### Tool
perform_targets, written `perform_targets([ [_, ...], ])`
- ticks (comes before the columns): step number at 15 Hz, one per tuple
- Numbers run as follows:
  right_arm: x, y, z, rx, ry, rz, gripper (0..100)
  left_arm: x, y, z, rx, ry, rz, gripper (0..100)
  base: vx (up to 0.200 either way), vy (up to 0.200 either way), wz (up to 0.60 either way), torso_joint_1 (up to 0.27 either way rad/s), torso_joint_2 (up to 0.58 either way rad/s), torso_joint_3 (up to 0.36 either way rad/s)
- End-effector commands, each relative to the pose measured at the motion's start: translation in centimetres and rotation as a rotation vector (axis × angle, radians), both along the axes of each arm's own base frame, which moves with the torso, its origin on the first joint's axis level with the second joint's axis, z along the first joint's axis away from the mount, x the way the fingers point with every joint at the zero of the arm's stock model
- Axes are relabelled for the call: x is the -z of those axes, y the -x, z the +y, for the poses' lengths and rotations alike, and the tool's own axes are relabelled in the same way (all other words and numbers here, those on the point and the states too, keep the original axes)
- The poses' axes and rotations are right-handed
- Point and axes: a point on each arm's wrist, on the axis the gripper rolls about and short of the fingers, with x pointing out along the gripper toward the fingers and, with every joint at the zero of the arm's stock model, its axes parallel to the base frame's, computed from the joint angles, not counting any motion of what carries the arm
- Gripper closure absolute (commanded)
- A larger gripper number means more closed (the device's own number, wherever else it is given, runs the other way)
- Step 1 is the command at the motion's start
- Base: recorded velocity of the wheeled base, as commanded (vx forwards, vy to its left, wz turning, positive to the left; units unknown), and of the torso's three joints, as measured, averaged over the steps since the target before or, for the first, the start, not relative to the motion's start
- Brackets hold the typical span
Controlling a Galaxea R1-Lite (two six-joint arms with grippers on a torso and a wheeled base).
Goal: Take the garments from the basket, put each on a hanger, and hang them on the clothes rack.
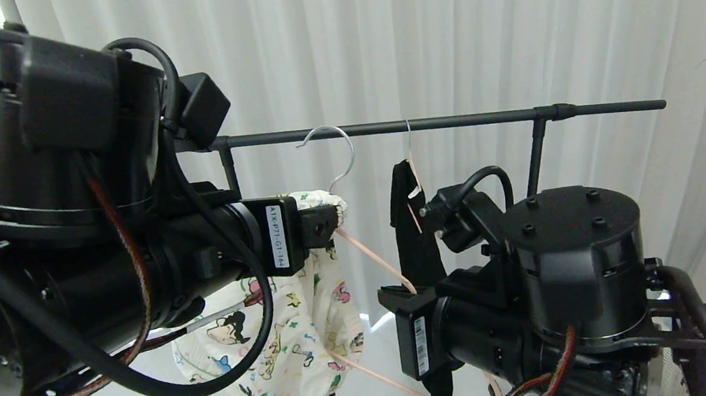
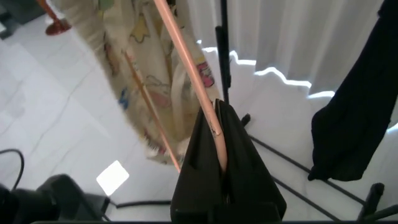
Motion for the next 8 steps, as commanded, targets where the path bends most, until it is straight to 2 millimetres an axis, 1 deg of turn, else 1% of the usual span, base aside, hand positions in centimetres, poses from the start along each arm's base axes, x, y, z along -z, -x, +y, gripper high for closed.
perform_targets([
  [1,0.4,0.1,-0.4,0.028,-0.020,-0.020,100,-0.2,0.7,0.7,-0.006,0.008,-0.011,0,0.000,0.000,0.00,0.000,0.00,0.000],
  [3,0.5,0.2,-0.7,0.040,-0.028,-0.028,100,-0.3,1.1,1.2,-0.005,0.010,-0.016,0,0.000,0.000,0.00,0.000,0.00,0.000],
  [5,0.2,0.3,-1.2,0.047,-0.034,-0.033,100,-0.3,2.1,2.3,0.005,-0.008,-0.034,0,0.000,0.000,0.00,0.000,0.00,0.000],
  [8,0.1,0.0,-1.3,0.060,-0.037,-0.036,100,0.1,3.3,3.1,0.067,-0.094,-0.063,0,0.000,0.000,0.00,0.000,0.00,0.000],
])
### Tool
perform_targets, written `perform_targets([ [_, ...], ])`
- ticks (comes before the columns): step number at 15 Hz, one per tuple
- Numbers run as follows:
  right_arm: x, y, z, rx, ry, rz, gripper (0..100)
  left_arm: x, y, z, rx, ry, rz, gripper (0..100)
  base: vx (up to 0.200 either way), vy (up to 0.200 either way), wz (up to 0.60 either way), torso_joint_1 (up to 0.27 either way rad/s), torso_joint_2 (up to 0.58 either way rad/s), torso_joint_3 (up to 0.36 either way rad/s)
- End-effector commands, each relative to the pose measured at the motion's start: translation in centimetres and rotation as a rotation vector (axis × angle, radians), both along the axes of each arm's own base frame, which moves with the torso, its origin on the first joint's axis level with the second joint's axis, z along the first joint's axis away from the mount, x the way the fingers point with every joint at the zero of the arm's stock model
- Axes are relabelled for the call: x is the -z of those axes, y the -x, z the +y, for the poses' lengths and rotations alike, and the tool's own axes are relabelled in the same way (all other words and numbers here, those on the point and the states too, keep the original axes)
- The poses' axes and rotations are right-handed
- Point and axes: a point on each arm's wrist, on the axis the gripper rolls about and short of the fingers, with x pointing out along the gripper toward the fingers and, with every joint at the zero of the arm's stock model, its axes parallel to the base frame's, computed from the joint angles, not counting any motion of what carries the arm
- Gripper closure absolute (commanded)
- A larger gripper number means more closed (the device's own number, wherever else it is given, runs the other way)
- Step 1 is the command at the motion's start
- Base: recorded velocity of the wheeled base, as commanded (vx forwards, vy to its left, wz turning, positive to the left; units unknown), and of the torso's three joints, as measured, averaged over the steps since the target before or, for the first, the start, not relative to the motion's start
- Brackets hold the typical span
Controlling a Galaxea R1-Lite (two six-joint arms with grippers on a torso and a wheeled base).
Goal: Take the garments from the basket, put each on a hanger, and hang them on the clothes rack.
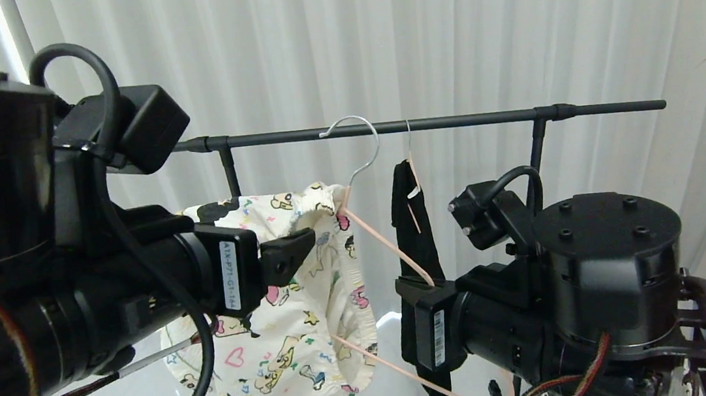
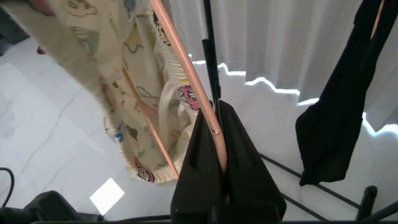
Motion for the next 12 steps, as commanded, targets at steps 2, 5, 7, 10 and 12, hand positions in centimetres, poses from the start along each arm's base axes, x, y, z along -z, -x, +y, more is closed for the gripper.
perform_targets([
  [2,-0.2,-0.1,-0.2,0.023,-0.002,-0.008,100,0.6,1.3,1.0,0.034,-0.030,-0.019,0,0.000,0.000,0.00,0.000,0.00,0.000],
  [5,-0.7,0.0,-0.6,0.027,-0.016,-0.017,100,0.6,1.4,1.1,0.044,-0.025,-0.060,0,0.000,0.000,0.00,0.000,0.00,0.000],
  [7,-1.1,0.2,-1.2,0.051,-0.023,-0.026,100,0.3,2.1,1.9,0.061,-0.041,-0.096,0,0.000,0.000,0.00,0.000,0.00,0.000],
  [10,-1.2,0.2,-1.9,0.065,-0.022,-0.034,100,-0.3,2.8,2.8,0.060,-0.021,-0.126,0,0.000,0.000,0.00,0.000,0.00,0.000],
  [12,-0.7,0.7,-3.1,0.059,0.029,-0.054,100,-0.1,3.1,4.2,0.027,-0.032,-0.136,0,0.000,0.000,0.00,0.000,0.00,0.000],
])
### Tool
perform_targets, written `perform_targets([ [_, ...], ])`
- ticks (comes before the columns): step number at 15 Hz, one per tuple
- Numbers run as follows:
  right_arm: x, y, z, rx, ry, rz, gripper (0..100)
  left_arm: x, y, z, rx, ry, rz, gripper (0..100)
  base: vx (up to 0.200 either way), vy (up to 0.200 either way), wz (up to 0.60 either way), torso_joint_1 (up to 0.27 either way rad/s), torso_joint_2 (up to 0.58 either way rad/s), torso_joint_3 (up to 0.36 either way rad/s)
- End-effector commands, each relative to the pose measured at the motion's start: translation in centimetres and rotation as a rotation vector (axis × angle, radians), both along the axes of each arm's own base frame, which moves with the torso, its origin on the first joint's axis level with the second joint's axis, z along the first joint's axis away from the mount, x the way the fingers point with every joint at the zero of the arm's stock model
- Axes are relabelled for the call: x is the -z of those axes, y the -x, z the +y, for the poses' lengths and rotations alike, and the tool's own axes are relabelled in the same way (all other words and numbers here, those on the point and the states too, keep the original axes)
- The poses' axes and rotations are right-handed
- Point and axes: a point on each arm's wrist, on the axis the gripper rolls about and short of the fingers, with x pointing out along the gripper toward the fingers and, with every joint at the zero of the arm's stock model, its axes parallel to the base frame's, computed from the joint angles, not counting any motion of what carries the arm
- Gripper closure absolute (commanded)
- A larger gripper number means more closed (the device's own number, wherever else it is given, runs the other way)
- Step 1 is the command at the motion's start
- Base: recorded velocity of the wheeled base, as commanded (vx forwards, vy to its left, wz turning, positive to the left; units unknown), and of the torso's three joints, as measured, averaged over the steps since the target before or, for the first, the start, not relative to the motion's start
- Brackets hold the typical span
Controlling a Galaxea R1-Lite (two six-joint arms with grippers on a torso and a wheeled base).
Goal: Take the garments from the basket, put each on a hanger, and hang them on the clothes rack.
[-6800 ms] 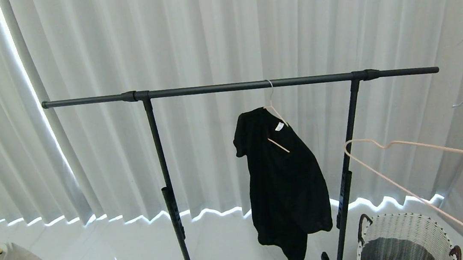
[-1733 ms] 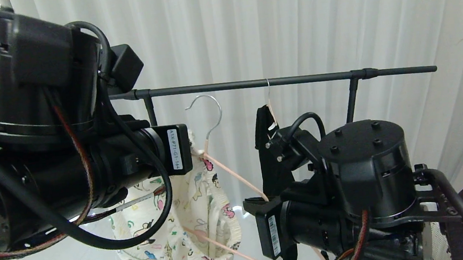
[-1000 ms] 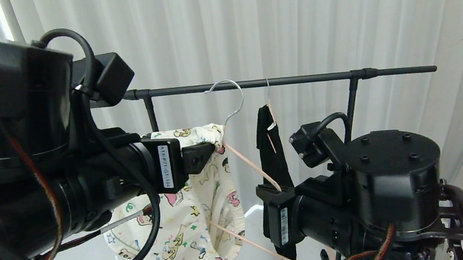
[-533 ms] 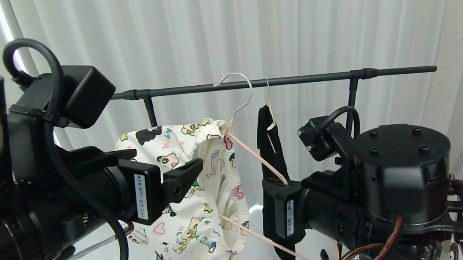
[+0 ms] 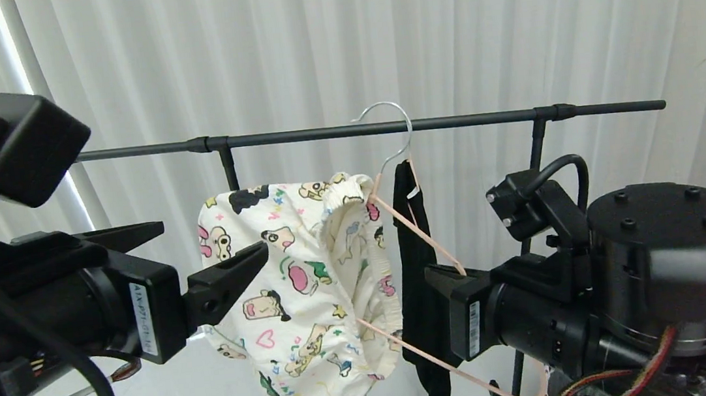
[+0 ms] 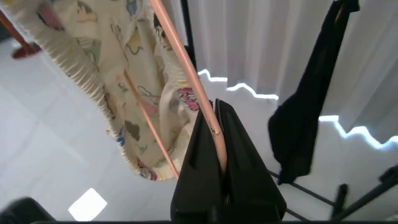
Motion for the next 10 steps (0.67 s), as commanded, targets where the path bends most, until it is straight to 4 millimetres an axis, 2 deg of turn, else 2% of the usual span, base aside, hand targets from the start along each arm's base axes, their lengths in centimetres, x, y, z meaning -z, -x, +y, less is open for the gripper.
perform_targets([
  [1,1.0,1.0,-1.9,-0.027,0.085,-0.038,100,0.3,1.3,2.0,0.033,0.029,-0.007,0,0.000,0.000,0.00,0.000,0.00,0.000],
  [3,2.0,1.7,-2.9,-0.107,0.074,-0.070,100,1.7,2.3,3.9,0.137,-0.042,-0.019,0,0.000,0.000,0.00,0.000,0.00,0.000],
  [5,3.1,2.5,-4.1,-0.225,0.145,-0.120,100,3.4,3.3,5.2,0.264,-0.096,-0.017,0,0.000,0.000,0.00,0.000,0.00,0.000],
  [7,3.5,3.0,-4.4,-0.280,0.174,-0.134,100,4.7,4.2,5.7,0.386,-0.118,-0.016,0,0.000,0.000,0.00,0.000,0.00,0.000],
  [10,3.7,3.9,-4.0,-0.332,0.182,-0.144,100,5.9,4.5,5.6,0.515,-0.137,0.006,0,0.000,0.000,0.00,0.000,0.00,0.000],
])
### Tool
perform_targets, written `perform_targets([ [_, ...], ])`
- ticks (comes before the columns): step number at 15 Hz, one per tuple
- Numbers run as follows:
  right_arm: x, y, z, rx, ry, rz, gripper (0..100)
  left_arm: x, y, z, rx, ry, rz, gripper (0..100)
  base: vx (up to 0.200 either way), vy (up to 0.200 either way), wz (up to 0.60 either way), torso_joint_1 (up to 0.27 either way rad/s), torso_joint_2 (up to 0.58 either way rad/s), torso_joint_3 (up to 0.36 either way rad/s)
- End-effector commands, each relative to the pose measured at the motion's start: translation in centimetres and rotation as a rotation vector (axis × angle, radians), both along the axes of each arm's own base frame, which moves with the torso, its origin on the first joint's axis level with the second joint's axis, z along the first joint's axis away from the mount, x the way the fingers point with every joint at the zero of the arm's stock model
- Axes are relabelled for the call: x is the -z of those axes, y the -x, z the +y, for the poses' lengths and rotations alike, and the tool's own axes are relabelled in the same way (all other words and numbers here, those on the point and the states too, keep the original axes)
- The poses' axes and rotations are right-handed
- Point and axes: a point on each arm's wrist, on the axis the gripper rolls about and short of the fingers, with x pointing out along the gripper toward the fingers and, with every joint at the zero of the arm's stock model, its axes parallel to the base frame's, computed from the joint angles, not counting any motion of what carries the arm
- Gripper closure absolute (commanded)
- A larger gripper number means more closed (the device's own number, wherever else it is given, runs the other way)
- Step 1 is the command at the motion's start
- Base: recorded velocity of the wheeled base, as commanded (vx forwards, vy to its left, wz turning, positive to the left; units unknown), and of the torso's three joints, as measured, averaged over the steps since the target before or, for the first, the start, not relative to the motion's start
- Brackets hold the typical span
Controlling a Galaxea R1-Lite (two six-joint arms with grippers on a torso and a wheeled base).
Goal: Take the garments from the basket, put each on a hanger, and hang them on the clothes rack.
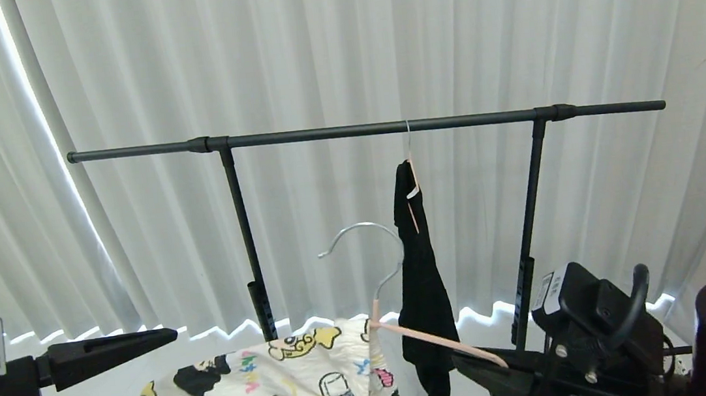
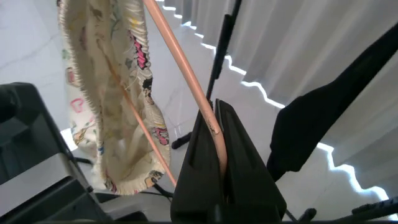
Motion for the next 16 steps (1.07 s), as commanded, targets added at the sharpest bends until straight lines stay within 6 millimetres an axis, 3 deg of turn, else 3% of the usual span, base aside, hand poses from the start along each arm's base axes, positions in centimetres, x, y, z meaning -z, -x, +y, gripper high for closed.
perform_targets([
  [1,0.1,0.9,0.2,-0.040,0.006,-0.003,100,0.7,0.3,0.1,0.067,0.003,0.022,0,0.000,0.000,0.00,0.000,0.00,0.000],
  [5,0.5,2.7,0.6,-0.129,0.027,-0.037,100,1.9,0.4,-0.5,0.160,-0.007,0.085,0,0.000,0.000,0.00,0.000,0.00,0.000],
  [8,0.4,3.0,0.8,-0.152,0.030,-0.052,100,4.0,1.0,-0.7,0.211,-0.050,0.155,0,0.000,0.000,0.00,0.000,0.00,0.000],
  [13,-0.2,3.9,1.4,-0.195,0.012,-0.075,100,4.5,0.5,-1.1,0.207,-0.069,0.192,0,0.000,0.000,0.00,0.000,0.00,0.000],
  [14,-0.6,3.8,1.7,-0.196,-0.001,-0.080,100,4.5,0.6,-1.1,0.212,-0.070,0.192,100,0.000,0.000,0.00,0.000,0.00,0.000],
  [16,-0.7,3.8,2.0,-0.196,-0.005,-0.083,100,4.6,0.5,-1.1,0.215,-0.076,0.190,100,0.000,0.000,0.00,0.000,0.00,0.000],
])
